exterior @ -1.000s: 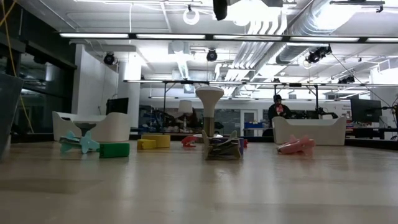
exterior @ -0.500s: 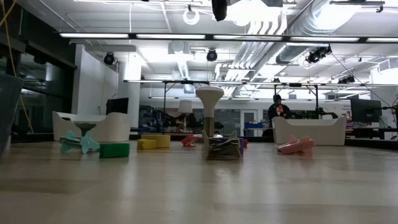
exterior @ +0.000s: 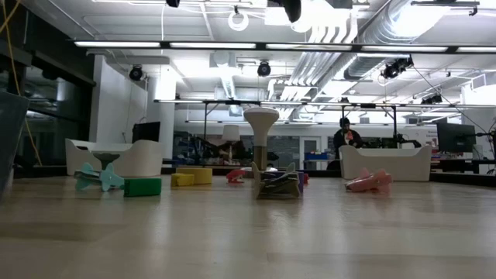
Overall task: Pick and place Stapler, Stapler remover, tape
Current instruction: Put the light blue tape into the black bin
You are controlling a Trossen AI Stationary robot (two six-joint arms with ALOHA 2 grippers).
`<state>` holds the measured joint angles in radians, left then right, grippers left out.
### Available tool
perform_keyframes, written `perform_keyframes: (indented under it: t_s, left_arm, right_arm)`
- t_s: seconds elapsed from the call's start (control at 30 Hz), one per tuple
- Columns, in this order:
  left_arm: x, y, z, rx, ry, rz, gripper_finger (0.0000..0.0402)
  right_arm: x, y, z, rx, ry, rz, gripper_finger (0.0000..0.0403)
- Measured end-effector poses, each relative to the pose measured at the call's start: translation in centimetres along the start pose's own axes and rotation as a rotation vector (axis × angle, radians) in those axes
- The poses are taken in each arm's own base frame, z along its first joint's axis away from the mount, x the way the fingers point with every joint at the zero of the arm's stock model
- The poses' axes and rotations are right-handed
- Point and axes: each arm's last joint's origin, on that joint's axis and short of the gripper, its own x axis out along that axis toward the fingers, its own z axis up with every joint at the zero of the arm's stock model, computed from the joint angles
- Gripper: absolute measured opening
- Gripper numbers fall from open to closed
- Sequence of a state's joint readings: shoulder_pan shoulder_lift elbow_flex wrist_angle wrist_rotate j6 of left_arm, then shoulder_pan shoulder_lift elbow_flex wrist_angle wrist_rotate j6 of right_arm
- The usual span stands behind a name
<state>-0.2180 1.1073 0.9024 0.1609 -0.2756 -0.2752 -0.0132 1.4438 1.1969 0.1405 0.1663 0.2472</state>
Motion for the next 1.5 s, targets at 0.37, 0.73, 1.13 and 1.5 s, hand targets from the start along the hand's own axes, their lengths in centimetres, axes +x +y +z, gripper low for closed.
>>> perform_keyframes:
  t_s: [0.37,0.73,1.13,1.5]
  left_arm:
    - [-2.7,0.5,-1.0,-0.167,0.284,-0.09,0.0038]
    - [-5.6,-0.1,-4.2,-0.432,0.865,-0.28,0.0038]
    - [-8.9,-4.2,-6.6,-0.449,1.061,-0.206,0.0038]
    - [-11.9,-8.3,-11.1,-0.281,1.261,-0.069,0.0038]
  right_arm:
    - [-2.6,-0.7,0.2,-0.04,0.134,-0.131,0.0135]
    - [-2.8,-0.7,-0.1,-0.044,0.165,-0.133,0.0136]
    - [-2.8,-0.7,-0.1,-0.003,0.166,-0.136,0.0136]
    - [-2.9,-0.8,-0.5,0.04,0.202,-0.153,0.0136]
